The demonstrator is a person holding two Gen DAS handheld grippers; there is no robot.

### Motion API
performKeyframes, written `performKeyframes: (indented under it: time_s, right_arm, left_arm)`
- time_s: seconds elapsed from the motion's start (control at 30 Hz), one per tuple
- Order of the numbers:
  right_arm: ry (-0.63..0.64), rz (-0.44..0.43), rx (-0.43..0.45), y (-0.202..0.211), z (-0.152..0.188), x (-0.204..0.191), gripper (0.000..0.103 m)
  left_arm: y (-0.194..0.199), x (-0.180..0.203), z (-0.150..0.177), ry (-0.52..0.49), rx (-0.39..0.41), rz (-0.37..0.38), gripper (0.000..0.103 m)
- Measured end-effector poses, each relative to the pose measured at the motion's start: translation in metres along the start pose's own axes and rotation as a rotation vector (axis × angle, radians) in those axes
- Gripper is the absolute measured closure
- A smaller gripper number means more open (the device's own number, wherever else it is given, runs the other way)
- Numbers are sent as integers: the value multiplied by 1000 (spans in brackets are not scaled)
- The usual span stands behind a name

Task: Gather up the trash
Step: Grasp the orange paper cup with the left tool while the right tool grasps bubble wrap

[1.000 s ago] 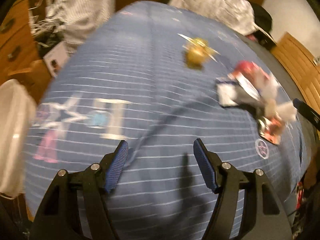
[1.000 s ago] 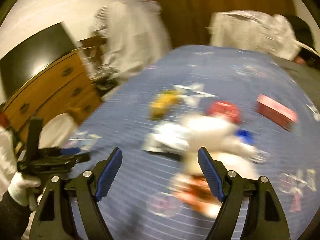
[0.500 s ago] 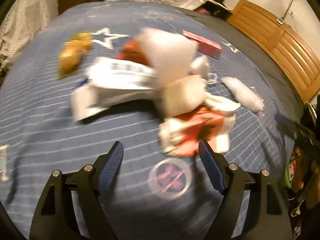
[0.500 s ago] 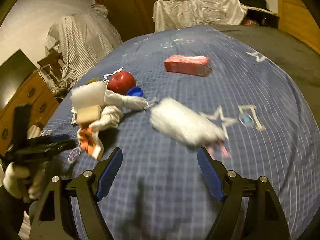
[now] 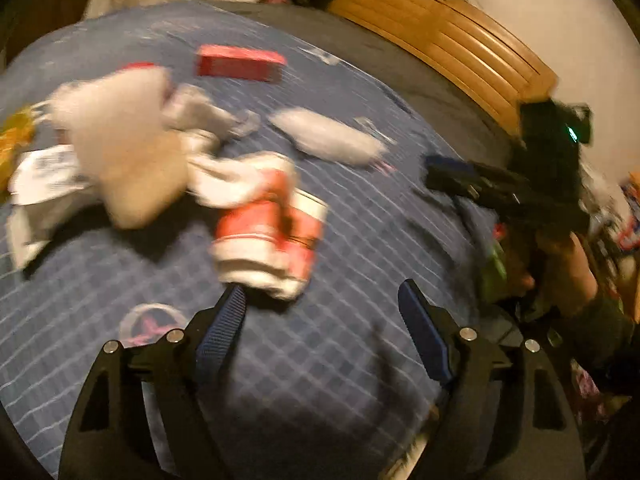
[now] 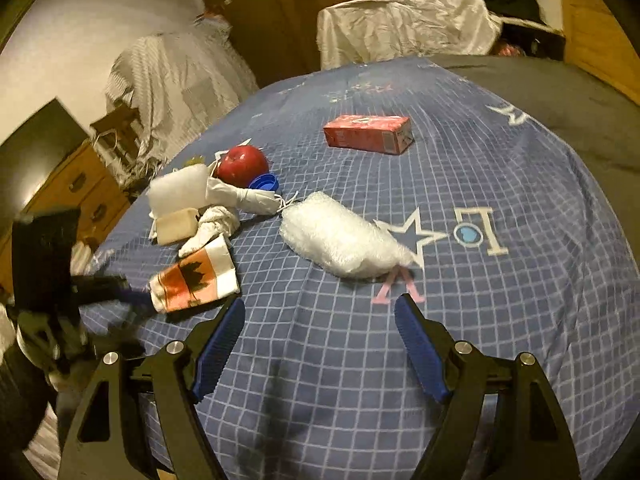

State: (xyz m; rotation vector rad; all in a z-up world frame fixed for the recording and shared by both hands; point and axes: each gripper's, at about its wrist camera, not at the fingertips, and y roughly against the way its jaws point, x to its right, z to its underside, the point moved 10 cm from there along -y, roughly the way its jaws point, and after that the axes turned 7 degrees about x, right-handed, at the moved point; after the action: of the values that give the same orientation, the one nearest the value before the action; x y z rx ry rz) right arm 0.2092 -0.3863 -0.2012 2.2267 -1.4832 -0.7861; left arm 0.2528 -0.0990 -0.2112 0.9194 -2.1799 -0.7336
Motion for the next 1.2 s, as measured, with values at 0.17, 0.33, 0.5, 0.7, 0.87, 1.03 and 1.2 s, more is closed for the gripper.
performKeyframes:
  time_s: [0.17, 0.33, 0.5, 0.7, 0.87, 1.03, 1.2]
  right_arm:
    - [177, 5, -61, -14, -11, -6, 24]
    - [389, 1, -173, -45, -26, -15, 22]
    - [470, -26, -280, -81, -35, -20, 21]
    - [453, -58, -385, -114, -25, -17, 21]
    - [379, -91, -385, -122, -21, -15, 30]
    - [378, -62, -339, -111, -19, -24, 48]
    - [307, -27, -230, -89, -20, -27, 50]
  left_arm:
    - [16, -9, -16, -12, 60, -84, 27]
    - [0, -9, -24, -90, 17, -171, 27]
    - [-18, -21, -21, -82, -52, -209, 27]
    - [-36, -21, -18, -103, -92, -237, 35]
    - [-34, -23, -19, -94, -75, -263, 50]
    - [-32, -20, -18, -85, -46, -274, 64]
    - [-11, -12, -9, -36, 26, -270, 75]
